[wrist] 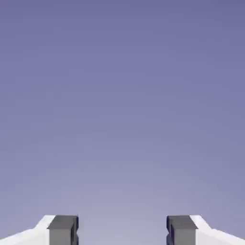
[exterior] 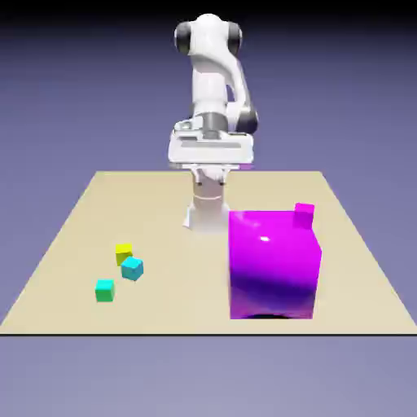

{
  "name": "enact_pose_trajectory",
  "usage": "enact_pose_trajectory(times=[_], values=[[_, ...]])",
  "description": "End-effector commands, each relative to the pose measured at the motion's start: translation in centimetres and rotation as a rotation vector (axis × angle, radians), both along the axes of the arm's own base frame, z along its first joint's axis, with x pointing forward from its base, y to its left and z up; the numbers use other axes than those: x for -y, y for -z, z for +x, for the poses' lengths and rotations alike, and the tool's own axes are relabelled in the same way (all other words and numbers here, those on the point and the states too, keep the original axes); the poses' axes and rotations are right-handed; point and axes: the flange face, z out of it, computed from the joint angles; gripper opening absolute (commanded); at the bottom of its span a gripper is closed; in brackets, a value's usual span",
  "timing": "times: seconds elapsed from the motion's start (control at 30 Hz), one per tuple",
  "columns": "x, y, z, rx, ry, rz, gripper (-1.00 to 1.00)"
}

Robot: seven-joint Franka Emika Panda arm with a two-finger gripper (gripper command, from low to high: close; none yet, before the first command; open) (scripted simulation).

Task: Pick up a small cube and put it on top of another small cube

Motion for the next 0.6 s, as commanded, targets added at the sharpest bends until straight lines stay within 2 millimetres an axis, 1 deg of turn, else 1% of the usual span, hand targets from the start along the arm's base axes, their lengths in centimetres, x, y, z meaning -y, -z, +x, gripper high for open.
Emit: enact_pose_trajectory(times=[0.0,0.17,0.3,0.43,0.57], values=[[1.0,0.9,0.7,-0.035,0.004,0.0,0.0],[6.5,5.8,3.4,-0.207,0.021,0.001,0.0],[11.1,10.2,4.6,-0.34,0.029,0.003,0.0],[15.8,14.7,4.8,-0.467,0.033,0.005,0.0],[20.5,19.1,4.1,-0.587,0.033,0.007,0.0]])
